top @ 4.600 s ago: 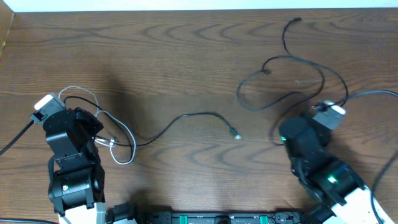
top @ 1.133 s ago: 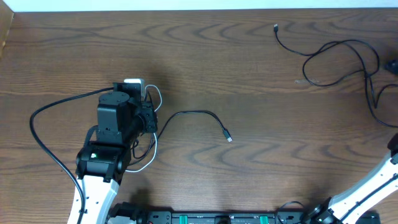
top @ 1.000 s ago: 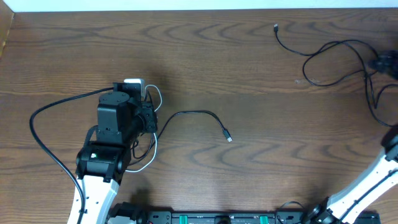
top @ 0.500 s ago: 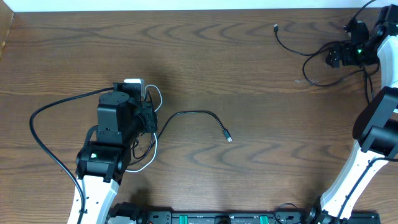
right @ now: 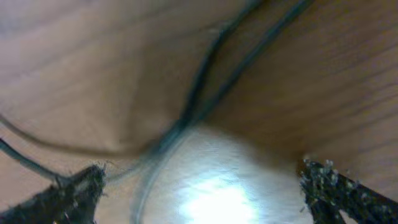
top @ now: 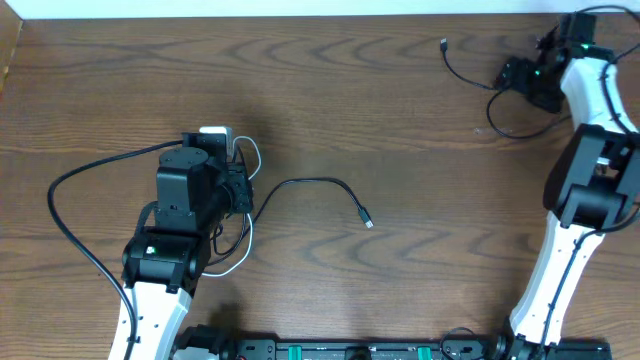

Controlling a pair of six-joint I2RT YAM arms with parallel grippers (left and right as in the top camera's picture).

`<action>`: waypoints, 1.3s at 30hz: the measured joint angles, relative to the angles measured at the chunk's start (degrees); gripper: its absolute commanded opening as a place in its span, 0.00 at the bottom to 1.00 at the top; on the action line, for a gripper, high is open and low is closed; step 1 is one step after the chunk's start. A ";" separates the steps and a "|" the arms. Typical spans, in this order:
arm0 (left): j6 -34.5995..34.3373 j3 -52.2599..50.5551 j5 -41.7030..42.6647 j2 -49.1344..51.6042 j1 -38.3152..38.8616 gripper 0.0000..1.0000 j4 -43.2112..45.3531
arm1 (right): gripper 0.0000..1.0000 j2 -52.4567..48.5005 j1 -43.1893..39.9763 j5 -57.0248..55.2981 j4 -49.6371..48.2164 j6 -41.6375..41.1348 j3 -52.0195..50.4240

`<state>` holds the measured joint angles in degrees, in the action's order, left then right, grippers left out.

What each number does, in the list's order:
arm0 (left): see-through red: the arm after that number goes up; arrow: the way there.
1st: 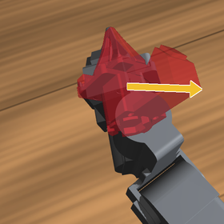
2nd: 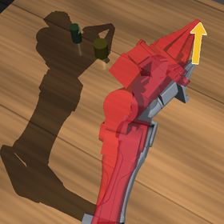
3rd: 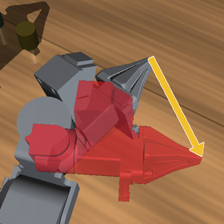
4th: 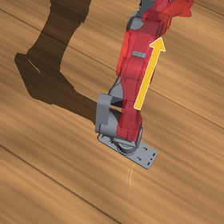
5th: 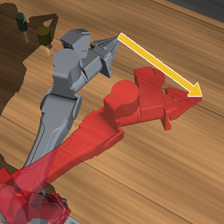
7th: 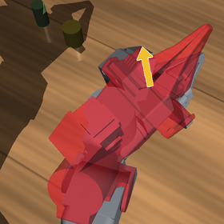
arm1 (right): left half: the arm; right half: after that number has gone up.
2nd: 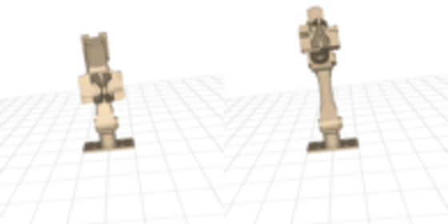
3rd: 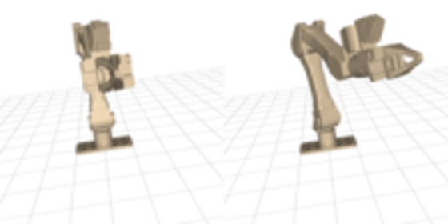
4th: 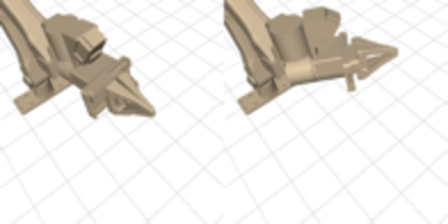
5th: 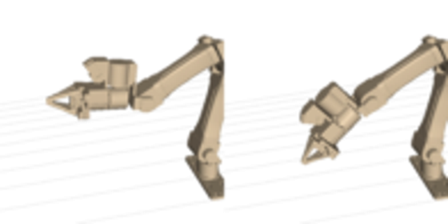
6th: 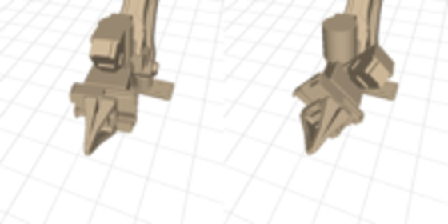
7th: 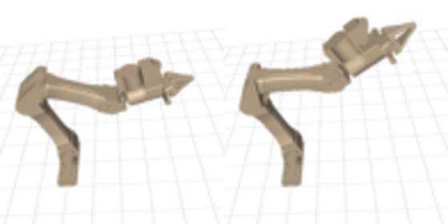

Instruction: Untangle cables

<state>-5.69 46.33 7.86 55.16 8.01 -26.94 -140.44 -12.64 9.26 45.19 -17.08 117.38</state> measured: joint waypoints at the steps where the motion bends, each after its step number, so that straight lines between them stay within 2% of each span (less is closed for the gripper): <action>1: 0.02 0.00 0.00 0.00 0.00 0.07 -0.02 | 0.99 0.00 0.39 -0.02 -0.61 -2.75 0.04; 4: 0.02 0.00 0.00 0.00 0.00 0.07 0.00 | 0.99 -0.13 2.38 -1.33 -2.01 -14.86 0.31; 5: 0.02 0.00 0.00 0.00 0.00 0.07 -0.02 | 0.94 -0.13 3.02 -2.16 -2.45 -18.03 0.31; 7: 0.02 0.00 0.00 0.00 0.00 0.07 -0.02 | 0.63 -0.15 3.98 -3.32 -2.71 -22.69 0.33; 9: 0.02 0.00 0.00 0.00 0.00 0.07 0.00 | 0.45 -0.44 5.18 -4.15 -2.62 -27.17 0.31; 12: 0.02 0.00 0.00 0.00 0.00 0.07 -0.02 | 0.29 -0.79 6.45 -5.20 -2.56 -31.95 0.31; 15: 0.02 0.00 0.00 0.00 0.00 0.08 -0.02 | 0.24 -1.01 7.23 -6.16 -2.40 -35.87 0.31; 17: 0.00 0.00 0.00 0.00 0.00 0.07 0.00 | 0.06 -1.01 7.39 -6.64 -1.90 -37.68 0.31; 18: 0.02 0.00 0.00 0.00 0.00 0.07 0.00 | 0.01 -1.01 7.43 -6.91 -1.46 -38.40 0.31; 23: 0.02 0.00 0.00 0.00 0.00 0.08 0.00 | 0.01 -1.05 7.43 -8.76 -0.24 -40.92 0.31; 31: 0.02 0.00 0.00 0.00 0.00 0.07 -0.02 | 0.01 -1.05 6.34 -11.47 1.68 -39.28 0.68; 39: 0.02 0.00 0.00 0.00 0.00 0.07 -0.02 | 0.01 -0.37 -2.89 -16.13 5.53 -34.99 0.79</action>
<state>-5.67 46.33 7.86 55.16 8.01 -26.96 -140.81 -15.53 -6.87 50.72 -52.07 118.17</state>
